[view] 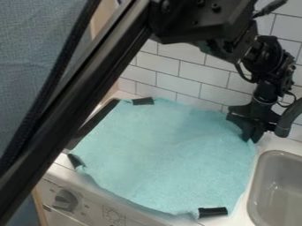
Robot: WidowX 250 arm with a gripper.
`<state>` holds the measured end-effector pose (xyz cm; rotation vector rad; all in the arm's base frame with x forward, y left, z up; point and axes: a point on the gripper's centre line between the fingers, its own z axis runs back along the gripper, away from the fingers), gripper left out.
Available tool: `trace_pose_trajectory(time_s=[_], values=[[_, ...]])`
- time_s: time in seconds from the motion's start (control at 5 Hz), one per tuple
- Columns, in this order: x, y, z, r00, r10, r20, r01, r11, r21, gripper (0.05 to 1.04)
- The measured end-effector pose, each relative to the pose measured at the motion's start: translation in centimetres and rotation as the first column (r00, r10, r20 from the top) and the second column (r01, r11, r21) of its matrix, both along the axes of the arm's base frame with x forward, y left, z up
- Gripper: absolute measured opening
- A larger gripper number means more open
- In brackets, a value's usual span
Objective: Fold cloth from the top right to the bottom left
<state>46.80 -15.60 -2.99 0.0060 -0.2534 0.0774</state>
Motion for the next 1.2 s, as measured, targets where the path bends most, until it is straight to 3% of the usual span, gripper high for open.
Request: trace_pose_trajectory(time_s=[0.2, 0.4, 0.6, 0.8, 1.2], values=[[0.2, 0.6, 0.1, 1.0, 0.005, -0.001, -0.005, 1.0, -0.004, 0.114], [0.3, 1.0, 1.1, 1.0, 0.0, 0.008, 0.0, 1.0, -0.011, 0.05], [0.4, 1.5, 3.2, 0.999, 0.019, 0.032, -0.018, 0.999, -0.029, 0.049], [0.1, 2.6, 5.5, 0.998, 0.032, 0.05, -0.028, 0.997, -0.075, 0.049], [-2.1, 8.5, 10.0, 0.991, 0.08, 0.106, -0.064, 0.987, -0.148, 0.049]])
